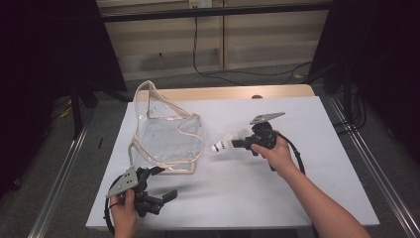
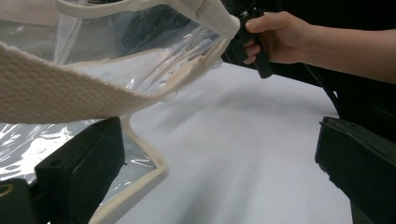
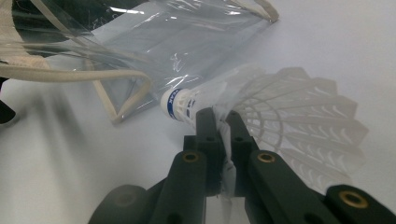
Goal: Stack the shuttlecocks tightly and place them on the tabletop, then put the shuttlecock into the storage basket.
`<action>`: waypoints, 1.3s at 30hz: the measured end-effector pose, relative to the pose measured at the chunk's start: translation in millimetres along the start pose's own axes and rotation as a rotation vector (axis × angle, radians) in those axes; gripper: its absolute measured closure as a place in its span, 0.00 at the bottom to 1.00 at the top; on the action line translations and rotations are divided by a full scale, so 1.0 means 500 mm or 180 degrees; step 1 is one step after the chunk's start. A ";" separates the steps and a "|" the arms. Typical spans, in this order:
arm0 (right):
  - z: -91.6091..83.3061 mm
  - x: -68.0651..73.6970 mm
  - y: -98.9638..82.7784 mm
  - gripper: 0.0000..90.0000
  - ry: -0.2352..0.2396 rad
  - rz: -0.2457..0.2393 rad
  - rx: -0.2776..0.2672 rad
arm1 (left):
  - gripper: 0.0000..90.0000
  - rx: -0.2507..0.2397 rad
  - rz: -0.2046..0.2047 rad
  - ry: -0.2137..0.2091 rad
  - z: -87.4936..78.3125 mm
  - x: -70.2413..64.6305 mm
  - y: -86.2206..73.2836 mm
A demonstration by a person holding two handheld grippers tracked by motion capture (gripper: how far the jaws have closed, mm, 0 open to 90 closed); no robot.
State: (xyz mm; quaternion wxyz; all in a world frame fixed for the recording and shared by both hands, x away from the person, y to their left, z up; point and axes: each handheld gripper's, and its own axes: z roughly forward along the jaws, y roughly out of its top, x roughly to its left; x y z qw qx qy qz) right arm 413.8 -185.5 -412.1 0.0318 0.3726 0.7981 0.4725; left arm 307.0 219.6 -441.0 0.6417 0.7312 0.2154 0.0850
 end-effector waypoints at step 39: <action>-0.046 0.015 0.031 0.97 -0.0002 -0.0089 -0.0014 | 0.02 0.0011 -0.0005 0.0022 -0.003 -0.003 -0.001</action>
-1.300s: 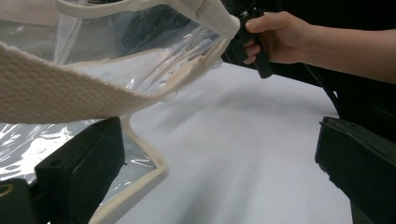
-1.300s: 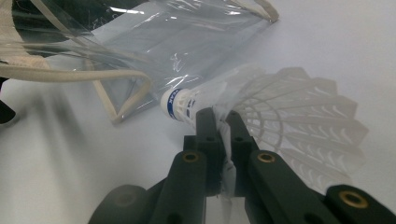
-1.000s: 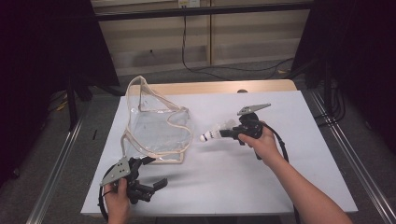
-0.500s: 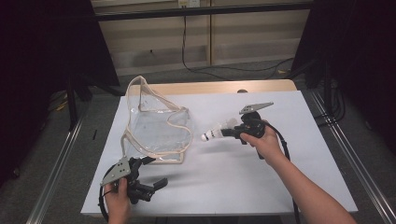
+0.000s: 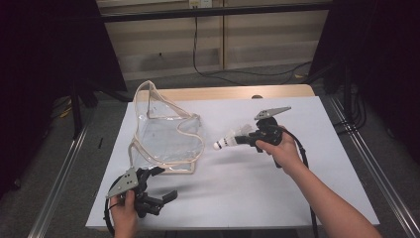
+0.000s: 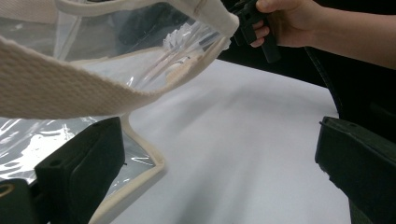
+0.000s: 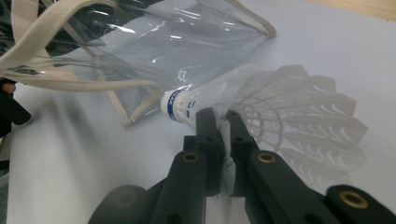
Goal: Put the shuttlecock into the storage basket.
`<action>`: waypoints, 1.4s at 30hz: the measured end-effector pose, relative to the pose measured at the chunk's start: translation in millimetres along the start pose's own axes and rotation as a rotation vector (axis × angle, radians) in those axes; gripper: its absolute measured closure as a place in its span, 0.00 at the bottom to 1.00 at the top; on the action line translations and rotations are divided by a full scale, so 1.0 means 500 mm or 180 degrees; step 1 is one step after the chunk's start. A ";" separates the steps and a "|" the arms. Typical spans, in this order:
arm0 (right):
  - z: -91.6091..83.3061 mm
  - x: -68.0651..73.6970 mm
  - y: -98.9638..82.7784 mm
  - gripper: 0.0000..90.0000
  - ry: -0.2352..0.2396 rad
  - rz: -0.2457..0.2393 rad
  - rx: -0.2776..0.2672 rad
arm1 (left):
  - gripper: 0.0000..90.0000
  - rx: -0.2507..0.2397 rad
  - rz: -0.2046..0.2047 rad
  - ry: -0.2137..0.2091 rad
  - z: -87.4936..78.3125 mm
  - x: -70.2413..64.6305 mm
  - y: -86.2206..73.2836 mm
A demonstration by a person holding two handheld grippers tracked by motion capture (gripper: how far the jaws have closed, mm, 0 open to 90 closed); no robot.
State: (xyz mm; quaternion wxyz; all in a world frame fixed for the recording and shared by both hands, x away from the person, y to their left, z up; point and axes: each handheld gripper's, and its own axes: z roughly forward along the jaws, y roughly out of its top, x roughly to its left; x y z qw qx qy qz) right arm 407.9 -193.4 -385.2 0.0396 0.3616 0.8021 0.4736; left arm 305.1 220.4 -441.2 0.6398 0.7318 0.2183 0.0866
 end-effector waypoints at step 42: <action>-0.035 0.013 0.040 0.97 0.0013 -0.0084 0.0010 | 0.02 -0.0016 0.0010 0.0037 -0.011 0.006 -0.001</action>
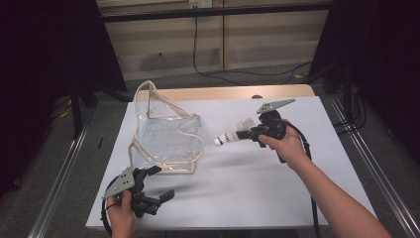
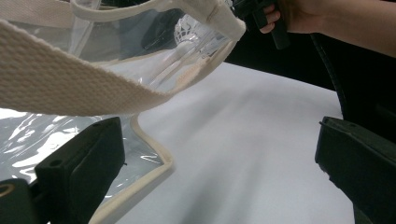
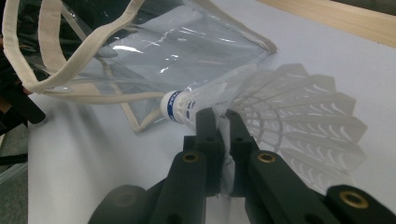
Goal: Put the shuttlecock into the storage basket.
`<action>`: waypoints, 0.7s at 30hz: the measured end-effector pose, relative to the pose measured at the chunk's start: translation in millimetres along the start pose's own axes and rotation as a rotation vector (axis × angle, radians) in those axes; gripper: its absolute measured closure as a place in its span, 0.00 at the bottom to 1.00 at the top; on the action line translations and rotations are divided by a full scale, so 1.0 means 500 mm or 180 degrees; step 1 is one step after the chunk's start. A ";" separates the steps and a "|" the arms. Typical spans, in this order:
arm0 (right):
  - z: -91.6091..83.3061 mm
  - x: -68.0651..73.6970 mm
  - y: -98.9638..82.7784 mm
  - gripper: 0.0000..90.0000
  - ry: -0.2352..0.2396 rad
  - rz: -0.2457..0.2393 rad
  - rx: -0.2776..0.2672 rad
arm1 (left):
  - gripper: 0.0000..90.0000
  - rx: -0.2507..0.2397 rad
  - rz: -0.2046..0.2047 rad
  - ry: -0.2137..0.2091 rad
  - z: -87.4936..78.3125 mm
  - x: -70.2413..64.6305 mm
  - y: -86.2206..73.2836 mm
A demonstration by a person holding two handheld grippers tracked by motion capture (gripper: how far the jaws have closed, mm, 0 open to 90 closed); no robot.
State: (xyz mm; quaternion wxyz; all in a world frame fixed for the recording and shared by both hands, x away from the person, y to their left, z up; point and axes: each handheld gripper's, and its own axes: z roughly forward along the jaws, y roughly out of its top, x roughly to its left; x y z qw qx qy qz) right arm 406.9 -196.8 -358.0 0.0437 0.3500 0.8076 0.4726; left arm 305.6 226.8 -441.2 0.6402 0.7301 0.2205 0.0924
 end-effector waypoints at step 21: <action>-0.038 0.021 0.049 0.97 0.0009 -0.0113 0.0037 | 0.02 0.0003 0.0008 -0.0018 0.000 -0.002 0.002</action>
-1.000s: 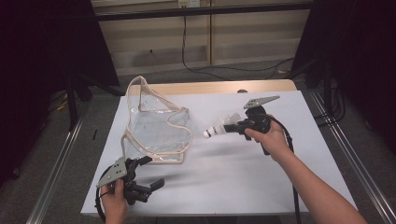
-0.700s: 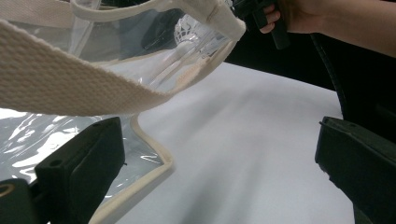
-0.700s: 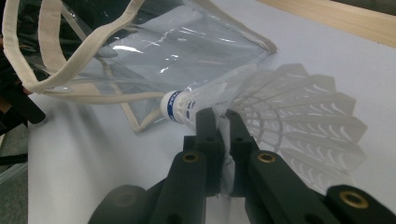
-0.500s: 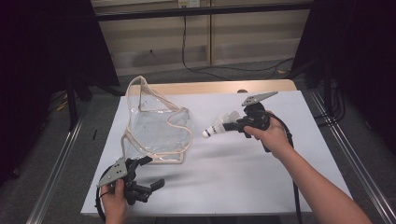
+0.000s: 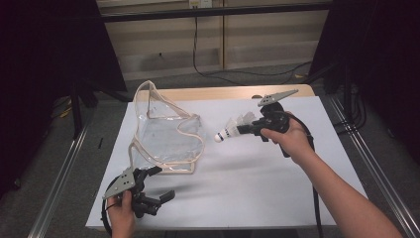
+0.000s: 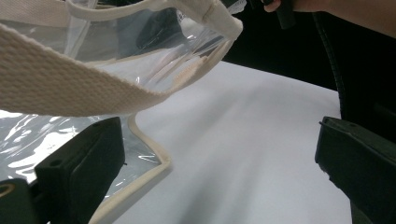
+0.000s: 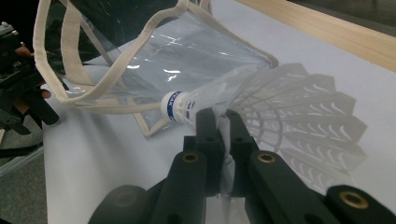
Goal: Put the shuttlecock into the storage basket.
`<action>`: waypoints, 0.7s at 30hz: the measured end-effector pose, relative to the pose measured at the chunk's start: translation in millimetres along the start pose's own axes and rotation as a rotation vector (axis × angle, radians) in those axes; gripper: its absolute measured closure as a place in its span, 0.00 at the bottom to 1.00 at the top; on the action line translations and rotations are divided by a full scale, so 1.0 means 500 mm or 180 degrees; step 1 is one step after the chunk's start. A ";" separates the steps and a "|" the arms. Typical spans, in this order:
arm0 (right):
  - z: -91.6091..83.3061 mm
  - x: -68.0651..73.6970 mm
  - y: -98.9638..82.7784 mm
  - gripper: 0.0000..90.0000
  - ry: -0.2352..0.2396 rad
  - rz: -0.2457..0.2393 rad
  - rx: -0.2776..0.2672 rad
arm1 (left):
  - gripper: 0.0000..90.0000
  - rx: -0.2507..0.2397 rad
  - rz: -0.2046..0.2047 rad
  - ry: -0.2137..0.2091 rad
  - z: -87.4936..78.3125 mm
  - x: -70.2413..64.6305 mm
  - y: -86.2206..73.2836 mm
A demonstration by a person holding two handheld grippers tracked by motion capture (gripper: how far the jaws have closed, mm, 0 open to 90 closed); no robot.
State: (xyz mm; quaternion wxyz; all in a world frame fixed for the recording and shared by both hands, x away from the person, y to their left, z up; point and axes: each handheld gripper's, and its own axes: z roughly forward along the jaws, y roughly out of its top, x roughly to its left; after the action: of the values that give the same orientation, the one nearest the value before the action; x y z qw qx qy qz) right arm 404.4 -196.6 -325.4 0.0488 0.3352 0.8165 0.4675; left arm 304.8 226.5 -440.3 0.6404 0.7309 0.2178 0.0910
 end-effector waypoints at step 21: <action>-0.012 0.013 0.057 0.97 -0.0003 -0.0053 -0.0056 | 0.02 -0.0008 -0.0015 -0.0003 0.001 0.000 0.000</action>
State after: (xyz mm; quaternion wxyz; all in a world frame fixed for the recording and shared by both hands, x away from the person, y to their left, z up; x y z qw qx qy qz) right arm 411.3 -187.7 -297.8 0.0561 0.3282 0.8151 0.4742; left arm 305.0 226.0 -440.5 0.6417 0.7295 0.2191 0.0896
